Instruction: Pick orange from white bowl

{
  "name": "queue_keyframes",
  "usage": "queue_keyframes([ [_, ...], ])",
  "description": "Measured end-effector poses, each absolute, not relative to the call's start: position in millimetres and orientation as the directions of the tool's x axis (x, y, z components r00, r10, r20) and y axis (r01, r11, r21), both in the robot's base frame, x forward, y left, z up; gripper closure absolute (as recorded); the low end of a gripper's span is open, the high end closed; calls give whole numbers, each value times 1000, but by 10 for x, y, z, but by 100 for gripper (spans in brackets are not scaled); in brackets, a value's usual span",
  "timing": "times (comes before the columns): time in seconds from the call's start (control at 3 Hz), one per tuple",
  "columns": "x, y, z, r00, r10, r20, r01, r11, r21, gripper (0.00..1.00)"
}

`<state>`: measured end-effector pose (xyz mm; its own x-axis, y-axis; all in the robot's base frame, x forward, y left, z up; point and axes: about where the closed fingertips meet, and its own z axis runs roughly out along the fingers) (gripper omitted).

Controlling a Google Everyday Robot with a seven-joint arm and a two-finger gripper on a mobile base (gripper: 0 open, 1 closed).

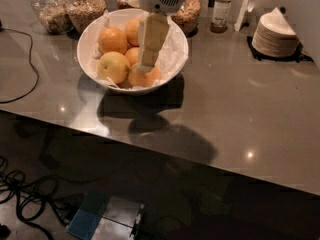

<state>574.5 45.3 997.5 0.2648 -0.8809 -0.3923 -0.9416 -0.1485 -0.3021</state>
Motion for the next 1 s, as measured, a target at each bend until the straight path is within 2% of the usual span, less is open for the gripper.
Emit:
queue_keyframes([
  [0.33, 5955, 818, 9927, 308, -872, -380, -932, -197, -304, 0],
  [1.0, 6004, 901, 9911, 305, -863, -402, -933, -186, -308, 0],
])
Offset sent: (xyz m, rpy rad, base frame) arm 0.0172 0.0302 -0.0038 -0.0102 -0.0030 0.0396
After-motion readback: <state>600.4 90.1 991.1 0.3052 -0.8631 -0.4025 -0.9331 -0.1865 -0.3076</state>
